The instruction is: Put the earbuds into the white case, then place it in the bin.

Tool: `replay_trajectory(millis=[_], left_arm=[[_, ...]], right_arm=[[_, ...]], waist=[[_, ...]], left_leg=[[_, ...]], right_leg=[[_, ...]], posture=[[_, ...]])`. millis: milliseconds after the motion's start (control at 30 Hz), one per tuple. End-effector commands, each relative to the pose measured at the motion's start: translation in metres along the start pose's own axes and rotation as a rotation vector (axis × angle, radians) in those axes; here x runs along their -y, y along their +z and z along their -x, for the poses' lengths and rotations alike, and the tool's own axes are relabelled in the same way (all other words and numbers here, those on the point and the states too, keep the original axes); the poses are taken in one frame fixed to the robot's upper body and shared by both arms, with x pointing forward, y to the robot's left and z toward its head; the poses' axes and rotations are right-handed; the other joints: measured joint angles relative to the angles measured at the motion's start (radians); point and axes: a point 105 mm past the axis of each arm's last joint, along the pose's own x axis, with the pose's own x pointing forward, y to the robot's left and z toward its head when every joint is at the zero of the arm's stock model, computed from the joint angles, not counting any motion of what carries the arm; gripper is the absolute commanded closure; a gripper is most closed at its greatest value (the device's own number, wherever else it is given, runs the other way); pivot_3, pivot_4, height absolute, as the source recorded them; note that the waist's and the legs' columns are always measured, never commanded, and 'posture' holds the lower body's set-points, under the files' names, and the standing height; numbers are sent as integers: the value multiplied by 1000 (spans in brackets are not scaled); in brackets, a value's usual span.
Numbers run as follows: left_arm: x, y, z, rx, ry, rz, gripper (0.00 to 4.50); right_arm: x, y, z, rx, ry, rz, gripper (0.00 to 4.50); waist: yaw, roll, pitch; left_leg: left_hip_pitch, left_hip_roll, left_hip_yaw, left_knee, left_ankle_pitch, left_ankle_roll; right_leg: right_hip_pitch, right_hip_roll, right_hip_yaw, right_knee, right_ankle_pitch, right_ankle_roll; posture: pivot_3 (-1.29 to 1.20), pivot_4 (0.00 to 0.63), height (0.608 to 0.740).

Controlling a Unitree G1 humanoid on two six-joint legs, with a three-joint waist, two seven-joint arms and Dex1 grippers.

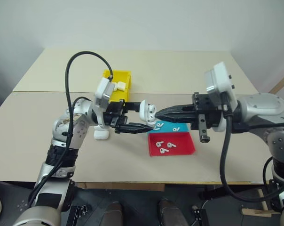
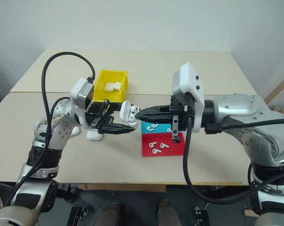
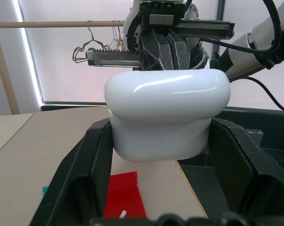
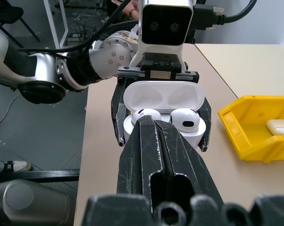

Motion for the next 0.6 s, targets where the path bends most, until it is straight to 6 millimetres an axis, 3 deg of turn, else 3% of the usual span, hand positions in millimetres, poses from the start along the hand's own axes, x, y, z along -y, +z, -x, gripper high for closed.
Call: replay_trajectory(millis=[33, 300, 467, 600], left_arm=[[0, 6, -1, 4, -11, -44, 1733], [4, 0, 4, -46, -75, -12, 1733], [0, -4, 3, -69, -72, -12, 1733], [-3, -5, 1, -68, -73, -21, 1733]], right_arm=[[1, 7, 9, 2, -19, 42, 4468], [27, 22, 28, 12, -35, 89, 4468], [43, 40, 3, -101, 48, 266, 4468], [44, 50, -24, -214, 194, 444, 4468]], waist=[[0, 0, 0], [-3, 0, 0], [-9, 2, 0], [-9, 2, 0]], left_leg=[[0, 0, 0, 0, 0, 0], [0, 0, 0, 0, 0, 0], [1, 1, 0, 0, 0, 0], [0, 1, 1, 0, 0, 0]], right_leg=[[0, 0, 0, 0, 0, 0], [0, 0, 0, 0, 0, 0], [-1, 1, 0, 1, 0, 0], [-2, 1, 1, 1, 0, 0]], posture=[[0, 150, 740], [0, 150, 740], [0, 150, 740], [0, 150, 740]])
